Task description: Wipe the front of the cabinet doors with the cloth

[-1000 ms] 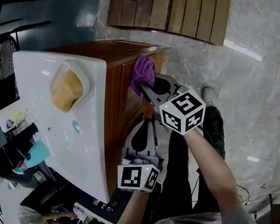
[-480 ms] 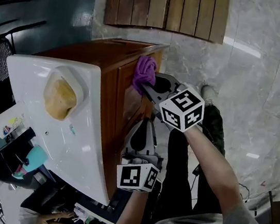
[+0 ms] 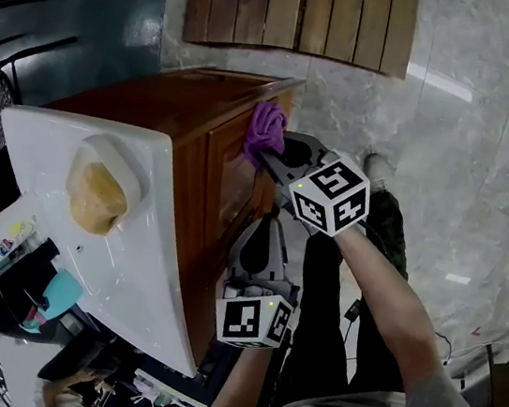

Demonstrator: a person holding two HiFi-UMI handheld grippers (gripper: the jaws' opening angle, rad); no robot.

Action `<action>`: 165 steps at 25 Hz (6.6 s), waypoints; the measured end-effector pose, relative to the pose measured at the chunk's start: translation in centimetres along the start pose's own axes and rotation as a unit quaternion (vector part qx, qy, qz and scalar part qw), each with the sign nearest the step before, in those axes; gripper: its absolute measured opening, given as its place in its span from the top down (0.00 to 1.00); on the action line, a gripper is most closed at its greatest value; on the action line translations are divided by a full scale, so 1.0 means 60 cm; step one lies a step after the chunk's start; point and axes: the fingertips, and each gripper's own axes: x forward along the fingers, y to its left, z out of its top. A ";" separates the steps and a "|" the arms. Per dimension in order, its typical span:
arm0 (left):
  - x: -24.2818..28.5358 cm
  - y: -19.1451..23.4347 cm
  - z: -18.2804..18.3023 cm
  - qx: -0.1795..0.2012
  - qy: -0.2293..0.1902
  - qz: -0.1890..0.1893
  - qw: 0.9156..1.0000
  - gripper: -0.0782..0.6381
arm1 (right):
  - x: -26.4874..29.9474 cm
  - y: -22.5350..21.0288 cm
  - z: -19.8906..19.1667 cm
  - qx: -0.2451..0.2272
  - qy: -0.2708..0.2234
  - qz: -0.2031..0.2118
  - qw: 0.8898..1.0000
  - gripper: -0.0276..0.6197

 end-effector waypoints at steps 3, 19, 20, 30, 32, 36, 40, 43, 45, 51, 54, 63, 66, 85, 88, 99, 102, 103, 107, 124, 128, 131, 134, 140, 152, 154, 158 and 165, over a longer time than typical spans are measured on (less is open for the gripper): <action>0.009 0.001 -0.003 0.002 0.004 0.000 1.000 0.88 | 0.004 -0.009 -0.007 0.006 0.004 -0.004 1.000 0.86; 0.044 0.009 -0.041 -0.002 0.032 -0.003 0.999 0.88 | 0.031 -0.080 -0.056 0.020 0.045 -0.035 0.998 0.86; 0.047 0.010 -0.043 -0.002 0.032 -0.004 0.999 0.88 | 0.033 -0.084 -0.058 0.019 0.048 -0.036 0.998 0.86; 0.059 0.011 -0.054 -0.002 0.038 -0.006 0.999 0.88 | 0.042 -0.108 -0.072 0.001 0.069 -0.044 0.997 0.86; 0.060 0.008 -0.055 -0.002 0.039 -0.006 0.999 0.88 | 0.042 -0.111 -0.073 -0.002 0.073 -0.050 0.996 0.86; 0.061 0.006 -0.056 -0.003 0.040 -0.003 0.999 0.88 | 0.042 -0.125 -0.076 -0.004 0.080 -0.062 0.995 0.86; 0.057 0.008 -0.060 -0.008 0.041 -0.001 0.999 0.88 | 0.045 -0.148 -0.091 0.005 0.094 -0.082 0.992 0.86; 0.054 0.010 -0.061 -0.008 0.040 0.003 0.999 0.88 | 0.045 -0.162 -0.105 0.005 0.110 -0.103 0.989 0.86; 0.049 0.010 -0.061 -0.006 0.039 0.003 0.999 0.88 | 0.040 -0.165 -0.112 0.008 0.111 -0.114 0.987 0.86; 0.037 0.016 -0.063 -0.008 0.033 0.008 0.999 0.88 | 0.019 -0.152 -0.121 0.029 0.095 -0.110 0.989 0.86; 0.029 0.013 -0.062 -0.008 0.029 0.008 1.000 0.88 | 0.001 -0.139 -0.114 0.031 0.077 -0.107 0.991 0.86; -0.018 -0.004 -0.064 -0.010 0.017 0.004 1.000 0.88 | -0.067 -0.076 -0.093 0.035 0.029 -0.089 0.995 0.86; -0.037 -0.009 -0.062 -0.007 0.011 0.003 1.000 0.88 | -0.092 -0.048 -0.084 0.034 0.012 -0.084 0.996 0.86; -0.116 -0.008 -0.058 -0.003 -0.005 0.014 1.000 0.88 | -0.160 0.135 -0.010 0.004 -0.073 0.013 0.997 0.86; -0.123 -0.004 -0.062 -0.003 -0.005 0.015 1.000 0.88 | -0.151 0.168 -0.006 -0.005 -0.072 0.041 0.997 0.86; -0.136 0.017 -0.072 -0.008 -0.004 0.027 1.000 0.88 | -0.121 0.240 -0.020 -0.020 -0.046 0.105 0.993 0.86; -0.138 0.023 -0.075 -0.010 -0.003 0.027 1.000 0.88 | -0.114 0.246 -0.022 -0.019 -0.045 0.105 0.993 0.86; -0.138 0.024 -0.077 -0.011 -0.002 0.027 1.000 0.88 | -0.111 0.247 -0.021 -0.019 -0.044 0.104 0.993 0.86; -0.141 0.027 -0.088 -0.014 0.002 0.027 1.000 0.88 | -0.102 0.248 -0.018 -0.025 -0.040 0.100 0.994 0.86; -0.129 0.039 -0.108 -0.020 0.015 0.022 0.999 0.88 | -0.079 0.216 -0.032 -0.021 -0.012 0.054 0.998 0.86; -0.123 0.037 -0.115 -0.027 0.020 0.020 0.999 0.88 | -0.069 0.201 -0.039 -0.011 -0.002 0.047 0.999 0.86; -0.119 0.039 -0.118 -0.026 0.023 0.018 0.999 0.88 | -0.060 0.192 -0.044 -0.009 0.002 0.043 0.999 0.86; -0.116 0.040 -0.120 -0.026 0.026 0.016 0.999 0.88 | -0.056 0.186 -0.047 -0.004 0.002 0.044 0.999 0.86; -0.106 0.039 -0.122 -0.026 0.032 0.014 0.999 0.88 | -0.050 0.172 -0.054 0.001 0.009 0.042 0.999 0.86; -0.086 0.041 -0.117 -0.026 0.037 0.012 0.999 0.88 | -0.033 0.130 -0.080 0.009 0.032 0.025 0.999 0.86; -0.083 0.042 -0.116 -0.026 0.037 0.012 0.999 0.88 | -0.030 0.122 -0.084 0.005 0.037 0.021 0.999 0.86; -0.078 0.046 -0.116 -0.026 0.039 0.011 0.999 0.88 | -0.024 0.110 -0.094 0.001 0.046 0.013 0.999 0.86; -0.066 0.047 -0.116 -0.026 0.043 0.010 0.999 0.88 | -0.010 0.077 -0.116 0.000 0.069 -0.005 0.998 0.86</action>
